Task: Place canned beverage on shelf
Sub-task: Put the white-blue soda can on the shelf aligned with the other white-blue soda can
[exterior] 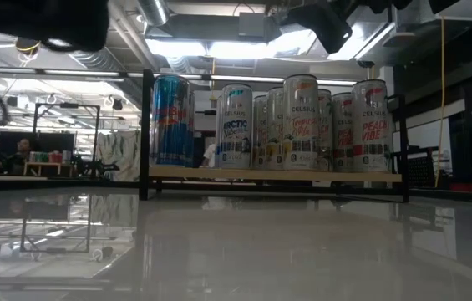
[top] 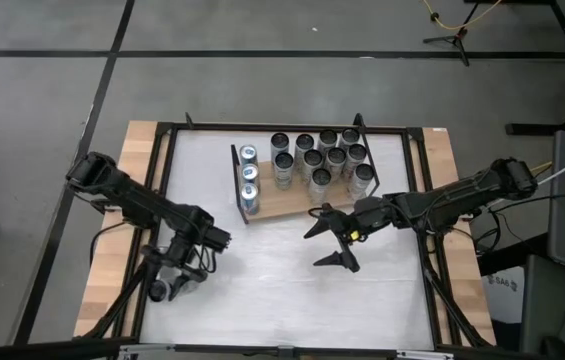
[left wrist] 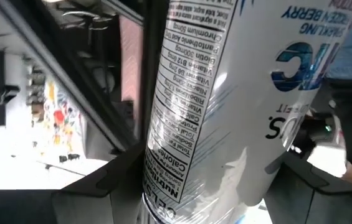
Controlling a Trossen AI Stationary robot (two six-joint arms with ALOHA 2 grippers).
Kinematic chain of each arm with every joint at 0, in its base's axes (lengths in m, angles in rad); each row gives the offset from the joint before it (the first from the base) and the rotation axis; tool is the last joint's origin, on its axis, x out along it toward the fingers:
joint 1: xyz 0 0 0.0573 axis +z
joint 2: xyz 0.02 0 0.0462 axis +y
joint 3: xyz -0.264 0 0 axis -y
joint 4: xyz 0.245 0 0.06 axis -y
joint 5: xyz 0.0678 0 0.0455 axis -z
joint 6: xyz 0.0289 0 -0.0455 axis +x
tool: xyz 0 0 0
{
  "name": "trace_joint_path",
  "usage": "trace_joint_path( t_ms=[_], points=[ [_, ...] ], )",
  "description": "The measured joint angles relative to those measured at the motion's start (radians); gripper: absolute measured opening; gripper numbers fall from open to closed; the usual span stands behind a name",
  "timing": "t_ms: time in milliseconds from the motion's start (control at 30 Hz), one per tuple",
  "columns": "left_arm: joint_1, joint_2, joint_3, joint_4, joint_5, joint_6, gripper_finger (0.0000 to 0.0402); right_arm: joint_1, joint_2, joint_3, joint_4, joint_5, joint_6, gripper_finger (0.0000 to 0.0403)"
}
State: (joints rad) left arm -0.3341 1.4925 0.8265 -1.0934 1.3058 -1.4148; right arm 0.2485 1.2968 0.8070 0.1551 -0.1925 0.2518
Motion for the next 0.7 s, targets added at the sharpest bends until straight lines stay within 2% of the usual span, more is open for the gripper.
trace_joint_path(
  t_ms=[400,700],
  points=[
    [0.005,0.000,-0.094,-0.001,-0.002,0.001,0.0246,0.000,0.000,0.000,0.000,0.000,-0.025,0.0376],
    [0.005,0.000,-0.126,0.000,-0.012,0.002,0.0280,0.000,0.000,0.000,0.000,-0.001,-0.025,0.0376]
  ],
)
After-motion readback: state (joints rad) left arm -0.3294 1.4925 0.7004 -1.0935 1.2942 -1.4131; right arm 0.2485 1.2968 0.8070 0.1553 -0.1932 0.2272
